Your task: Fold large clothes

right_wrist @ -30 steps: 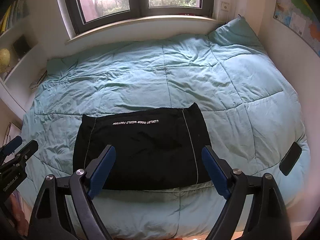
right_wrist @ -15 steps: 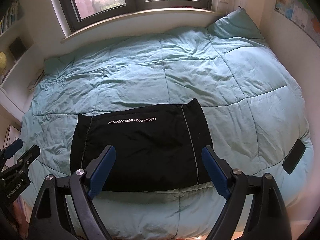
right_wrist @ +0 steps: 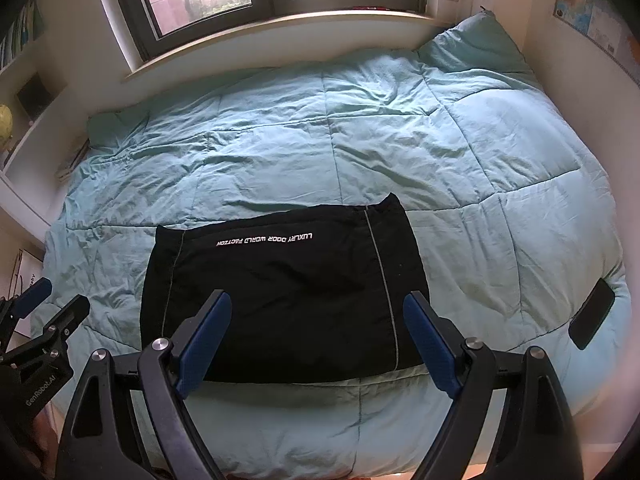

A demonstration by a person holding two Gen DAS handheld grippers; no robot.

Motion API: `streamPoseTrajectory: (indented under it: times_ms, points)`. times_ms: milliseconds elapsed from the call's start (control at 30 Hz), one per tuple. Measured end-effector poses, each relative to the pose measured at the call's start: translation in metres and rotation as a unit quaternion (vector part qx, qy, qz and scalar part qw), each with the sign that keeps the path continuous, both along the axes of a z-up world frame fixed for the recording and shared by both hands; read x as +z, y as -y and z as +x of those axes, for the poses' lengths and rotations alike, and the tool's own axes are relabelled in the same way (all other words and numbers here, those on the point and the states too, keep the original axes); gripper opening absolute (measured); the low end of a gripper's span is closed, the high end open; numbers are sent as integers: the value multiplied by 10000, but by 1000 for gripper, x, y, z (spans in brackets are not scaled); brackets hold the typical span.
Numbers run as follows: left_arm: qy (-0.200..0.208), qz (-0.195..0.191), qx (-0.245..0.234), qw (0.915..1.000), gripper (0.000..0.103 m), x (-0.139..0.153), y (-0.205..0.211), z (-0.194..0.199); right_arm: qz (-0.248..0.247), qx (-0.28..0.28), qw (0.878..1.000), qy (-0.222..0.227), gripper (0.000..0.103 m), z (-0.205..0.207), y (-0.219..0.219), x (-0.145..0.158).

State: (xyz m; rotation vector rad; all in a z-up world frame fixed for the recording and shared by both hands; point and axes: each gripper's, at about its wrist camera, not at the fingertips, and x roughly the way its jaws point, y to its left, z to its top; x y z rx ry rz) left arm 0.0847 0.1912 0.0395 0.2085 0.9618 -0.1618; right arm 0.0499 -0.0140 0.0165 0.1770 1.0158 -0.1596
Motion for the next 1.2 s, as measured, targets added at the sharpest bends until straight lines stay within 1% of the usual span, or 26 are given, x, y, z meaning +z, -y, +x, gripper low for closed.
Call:
streamPoseTrajectory:
  times_ms: [167,667,900,1033,1133,1167,1200]
  points:
    - [-20,17,-15,10000,71,-1,-2,0,-3,2,10000,-35,89,-2,2,-5]
    - [-52,54,-12,10000,71,-4,-2,-4,-1,44,9999,-92,89,-9,1,-7]
    - [-71,-4,11,10000,71,-4,-3,-6,10,74,9999,-98,89,-12,-1,-8]
    - [18,17,13,10000,71,-2,-2,-9,-10,126,9999,-104,89,-13,-1,-9]
    - [-111,-126,-20,9999,71,-5,-3,-8,-3,201,9997,-111,89,-13,2,-9]
    - [-223,-220,31,9995,71,-9,-6,-6,0,229,9997,-122,89,-12,3,-9]
    - [-210,-227,97,9995,71,-10,-8,-7,-2,263,9996,-134,89,-10,6,-10]
